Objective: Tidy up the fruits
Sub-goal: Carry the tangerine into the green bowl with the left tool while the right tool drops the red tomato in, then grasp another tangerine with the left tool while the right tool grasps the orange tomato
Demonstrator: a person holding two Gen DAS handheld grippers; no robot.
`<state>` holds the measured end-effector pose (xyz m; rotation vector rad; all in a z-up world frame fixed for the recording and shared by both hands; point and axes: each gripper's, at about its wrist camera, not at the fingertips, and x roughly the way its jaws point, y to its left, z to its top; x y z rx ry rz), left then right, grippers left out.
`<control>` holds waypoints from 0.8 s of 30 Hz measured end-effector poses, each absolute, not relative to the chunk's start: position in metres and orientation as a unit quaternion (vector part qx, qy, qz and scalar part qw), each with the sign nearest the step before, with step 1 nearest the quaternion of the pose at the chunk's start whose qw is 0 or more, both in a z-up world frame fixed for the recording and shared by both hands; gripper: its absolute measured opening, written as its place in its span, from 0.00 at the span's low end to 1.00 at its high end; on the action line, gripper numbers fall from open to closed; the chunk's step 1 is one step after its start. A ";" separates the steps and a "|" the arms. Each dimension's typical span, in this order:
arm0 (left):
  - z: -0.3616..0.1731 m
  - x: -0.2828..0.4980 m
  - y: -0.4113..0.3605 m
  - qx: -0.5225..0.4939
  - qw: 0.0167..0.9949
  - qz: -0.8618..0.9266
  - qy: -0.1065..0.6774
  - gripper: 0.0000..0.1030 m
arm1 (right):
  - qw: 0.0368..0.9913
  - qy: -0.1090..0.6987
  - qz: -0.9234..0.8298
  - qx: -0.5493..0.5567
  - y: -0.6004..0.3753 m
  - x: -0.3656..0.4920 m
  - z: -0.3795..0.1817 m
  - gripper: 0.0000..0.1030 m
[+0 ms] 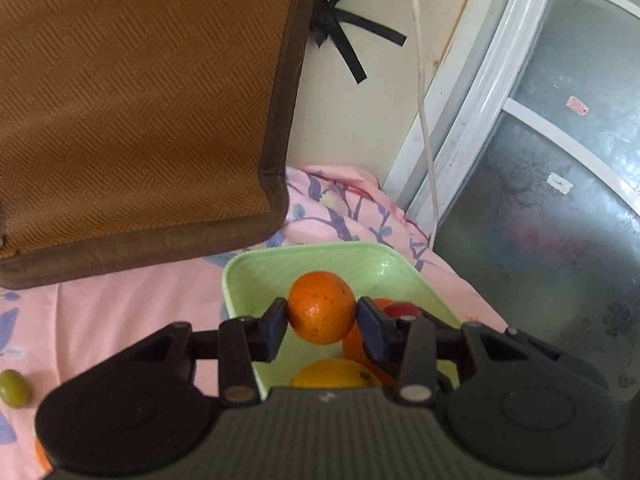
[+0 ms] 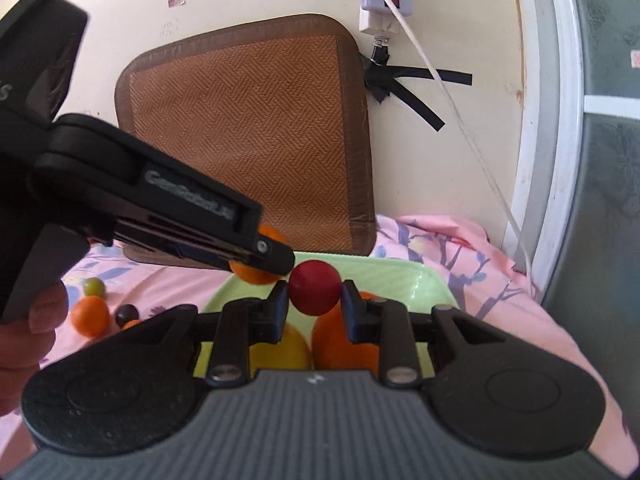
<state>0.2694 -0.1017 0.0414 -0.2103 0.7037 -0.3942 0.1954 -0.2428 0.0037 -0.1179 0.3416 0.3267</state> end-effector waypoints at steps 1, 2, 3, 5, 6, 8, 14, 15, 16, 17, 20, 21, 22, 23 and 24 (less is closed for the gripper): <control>0.039 0.270 -0.102 -0.102 0.915 -0.191 0.342 0.37 | 0.971 0.169 0.160 -0.062 -0.243 0.196 0.002 0.31; 0.038 0.270 -0.102 -0.102 0.915 -0.191 0.341 0.38 | 0.971 0.167 0.161 -0.061 -0.243 0.196 0.001 0.32; 0.038 0.271 -0.101 -0.103 0.915 -0.193 0.339 0.43 | 0.972 0.161 0.159 -0.063 -0.244 0.197 0.000 0.32; 0.038 0.272 -0.100 -0.103 0.916 -0.190 0.338 0.52 | 0.972 0.155 0.160 -0.072 -0.243 0.195 0.001 0.36; 0.038 0.272 -0.099 -0.104 0.917 -0.189 0.337 0.53 | 0.973 0.152 0.160 -0.072 -0.243 0.195 0.001 0.40; 0.039 0.271 -0.096 -0.110 0.916 -0.190 0.335 0.53 | 0.973 0.149 0.161 -0.068 -0.245 0.194 0.002 0.45; 0.065 0.239 -0.056 -0.144 0.932 -0.174 0.284 0.53 | 0.982 0.118 0.144 -0.032 -0.258 0.186 0.006 0.44; 0.069 0.231 -0.045 -0.147 0.936 -0.163 0.274 0.53 | 0.984 0.113 0.139 -0.023 -0.260 0.185 0.007 0.44; 0.073 0.222 -0.033 -0.149 0.941 -0.150 0.264 0.53 | 0.985 0.109 0.135 -0.014 -0.263 0.183 0.009 0.44; 0.074 0.212 -0.021 -0.151 0.945 -0.136 0.257 0.53 | 0.986 0.103 0.132 -0.006 -0.265 0.182 0.010 0.44; 0.073 0.181 0.016 -0.149 0.955 -0.080 0.243 0.53 | 0.988 0.088 0.124 0.010 -0.269 0.176 0.015 0.44; 0.070 0.172 0.025 -0.144 0.957 -0.059 0.244 0.53 | 0.989 0.085 0.124 0.013 -0.269 0.172 0.017 0.44; 0.066 0.164 0.031 -0.137 0.958 -0.042 0.247 0.53 | 0.988 0.085 0.126 0.017 -0.269 0.168 0.018 0.44; 0.060 0.156 0.037 -0.128 0.959 -0.026 0.250 0.53 | 0.987 0.090 0.132 0.021 -0.268 0.164 0.019 0.44; 0.054 0.150 0.040 -0.117 0.960 -0.013 0.255 0.53 | 0.985 0.097 0.139 0.026 -0.267 0.161 0.018 0.44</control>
